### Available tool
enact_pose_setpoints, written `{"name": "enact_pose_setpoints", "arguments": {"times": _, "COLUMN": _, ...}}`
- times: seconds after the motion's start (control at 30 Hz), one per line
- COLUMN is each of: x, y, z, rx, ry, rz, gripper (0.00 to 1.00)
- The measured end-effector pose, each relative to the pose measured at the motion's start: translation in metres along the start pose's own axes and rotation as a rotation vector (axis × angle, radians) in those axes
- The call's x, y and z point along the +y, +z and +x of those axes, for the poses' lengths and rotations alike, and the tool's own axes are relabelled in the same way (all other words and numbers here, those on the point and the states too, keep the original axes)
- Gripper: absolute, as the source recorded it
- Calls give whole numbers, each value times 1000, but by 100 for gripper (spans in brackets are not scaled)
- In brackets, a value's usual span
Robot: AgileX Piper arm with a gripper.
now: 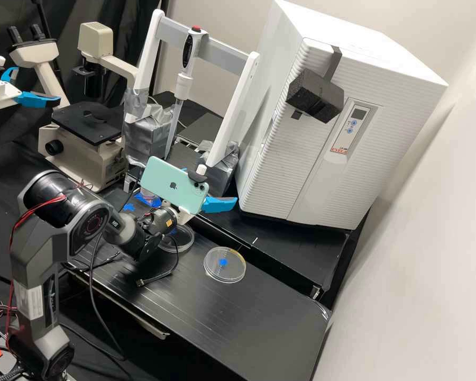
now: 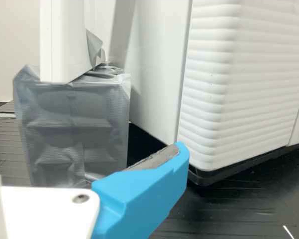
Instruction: Close the lid
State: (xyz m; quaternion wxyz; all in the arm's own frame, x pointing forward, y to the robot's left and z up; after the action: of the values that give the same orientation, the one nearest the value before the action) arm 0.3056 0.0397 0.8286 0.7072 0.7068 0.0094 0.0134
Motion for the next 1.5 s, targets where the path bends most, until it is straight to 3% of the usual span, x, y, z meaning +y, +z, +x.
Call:
{"name": "enact_pose_setpoints", "arguments": {"times": 0.43, "x": 0, "y": 5, "z": -8, "rx": -10, "ry": -2, "rz": -5, "gripper": 100}}
{"name": "enact_pose_setpoints", "arguments": {"times": 0.67, "x": 16, "y": 20, "z": -52, "rx": -4, "ry": 91, "rz": -10, "gripper": 100}}
{"name": "enact_pose_setpoints", "arguments": {"times": 0.8, "x": 21, "y": 32, "z": -79, "rx": -1, "ry": 138, "rz": -39, "gripper": 100}}
{"name": "enact_pose_setpoints", "arguments": {"times": 1.03, "x": 20, "y": 56, "z": -111, "rx": -99, "ry": 128, "rz": -46, "gripper": 100}}
{"name": "enact_pose_setpoints", "arguments": {"times": 1.23, "x": 22, "y": 66, "z": -122, "rx": -114, "ry": 122, "rz": -18, "gripper": 100}}
{"name": "enact_pose_setpoints", "arguments": {"times": 1.5, "x": 36, "y": 70, "z": -132, "rx": -130, "ry": 181, "rz": 24, "gripper": 100}}
